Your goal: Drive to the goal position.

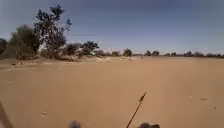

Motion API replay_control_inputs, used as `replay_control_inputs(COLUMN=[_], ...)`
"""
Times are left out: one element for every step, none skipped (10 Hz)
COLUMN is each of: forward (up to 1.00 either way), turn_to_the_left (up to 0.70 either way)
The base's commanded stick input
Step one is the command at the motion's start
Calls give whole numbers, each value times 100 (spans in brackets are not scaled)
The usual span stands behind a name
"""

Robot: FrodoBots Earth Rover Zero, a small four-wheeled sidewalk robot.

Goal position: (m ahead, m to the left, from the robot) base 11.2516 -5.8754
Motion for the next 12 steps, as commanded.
replay_control_inputs(forward=[70, 70, 70, 70, 70, 70, 70, 70, 70, 70, 70, 70], turn_to_the_left=[0, 0, 0, 0, 0, 0, 0, 0, 0, 0, 0, 0])
